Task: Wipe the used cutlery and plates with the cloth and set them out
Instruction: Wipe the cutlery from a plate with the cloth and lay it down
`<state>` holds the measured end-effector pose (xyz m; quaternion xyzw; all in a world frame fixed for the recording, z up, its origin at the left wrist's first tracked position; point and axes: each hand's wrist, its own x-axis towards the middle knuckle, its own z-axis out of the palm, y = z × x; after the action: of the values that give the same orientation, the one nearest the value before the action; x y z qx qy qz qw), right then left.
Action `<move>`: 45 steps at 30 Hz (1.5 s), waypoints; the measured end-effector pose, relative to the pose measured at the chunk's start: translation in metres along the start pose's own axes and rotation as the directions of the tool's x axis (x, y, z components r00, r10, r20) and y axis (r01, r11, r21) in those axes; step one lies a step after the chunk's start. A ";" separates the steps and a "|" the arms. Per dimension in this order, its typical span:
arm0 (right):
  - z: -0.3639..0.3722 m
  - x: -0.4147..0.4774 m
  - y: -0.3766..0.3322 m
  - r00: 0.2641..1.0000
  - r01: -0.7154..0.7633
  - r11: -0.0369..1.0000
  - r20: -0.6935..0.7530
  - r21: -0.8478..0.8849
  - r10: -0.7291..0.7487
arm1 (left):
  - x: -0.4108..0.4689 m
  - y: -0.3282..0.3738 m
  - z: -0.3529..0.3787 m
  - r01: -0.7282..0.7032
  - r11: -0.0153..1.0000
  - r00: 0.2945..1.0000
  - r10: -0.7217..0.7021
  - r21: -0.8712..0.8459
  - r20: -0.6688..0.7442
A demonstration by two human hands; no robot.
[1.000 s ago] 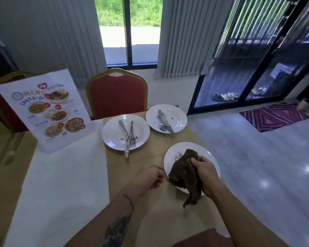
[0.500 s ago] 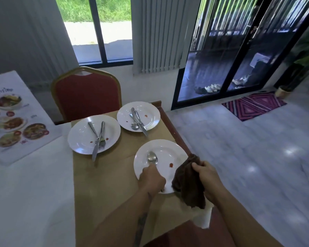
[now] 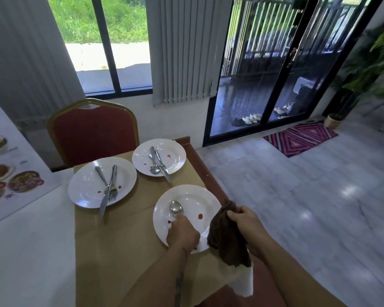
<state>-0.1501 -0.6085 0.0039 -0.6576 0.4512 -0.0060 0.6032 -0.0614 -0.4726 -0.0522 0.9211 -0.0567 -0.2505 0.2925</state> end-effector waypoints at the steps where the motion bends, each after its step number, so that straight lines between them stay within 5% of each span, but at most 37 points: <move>1: -0.001 0.000 0.001 1.000 -0.006 1.000 -0.005 -0.005 0.006 | 0.000 0.000 0.002 -0.003 1.000 1.000 0.003 -0.015 -0.016; 8: 0.007 0.001 0.005 0.998 -0.058 0.995 0.038 0.078 0.055 | -0.003 0.002 -0.013 0.065 0.957 0.996 -0.079 -0.281 -0.037; 15: 0.048 0.001 -0.008 0.982 -0.095 0.911 0.189 0.401 0.019 | -0.021 -0.026 -0.043 -0.023 0.845 0.992 0.084 -0.535 0.091; 23: 0.112 -0.005 -0.025 0.976 0.216 0.928 -0.066 0.303 -0.206 | -0.044 -0.055 -0.086 -0.026 0.815 0.990 0.100 -0.579 0.097; 29: 0.154 -0.017 -0.044 0.979 0.191 0.887 -0.143 0.421 -0.143 | -0.046 -0.082 -0.122 0.058 0.779 0.987 0.048 -0.624 0.151; 34: 0.186 -0.028 -0.048 0.986 0.014 0.866 0.138 0.500 -0.096 | -0.049 -0.099 -0.143 0.020 0.757 0.999 0.009 -0.654 0.041; 38: 0.212 -0.047 -0.048 0.982 0.111 0.900 0.095 0.421 -0.166 | -0.056 -0.118 -0.167 -0.083 0.790 0.991 0.004 -0.607 -0.130; 42: 0.238 -0.072 -0.054 0.954 0.246 0.926 0.097 0.285 -0.283 | -0.054 -0.128 -0.218 -0.245 0.865 0.869 -0.004 -0.438 -0.495; 45: 0.265 -0.097 -0.053 0.911 0.327 0.922 0.191 0.207 -0.366 | -0.051 -0.128 -0.254 -0.320 0.897 0.887 0.170 -0.307 -0.429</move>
<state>-0.0306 -0.3485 0.0266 -0.6696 0.2532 -0.0769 0.6940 0.0149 -0.2244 0.0758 0.8658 -0.0668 -0.0276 0.4952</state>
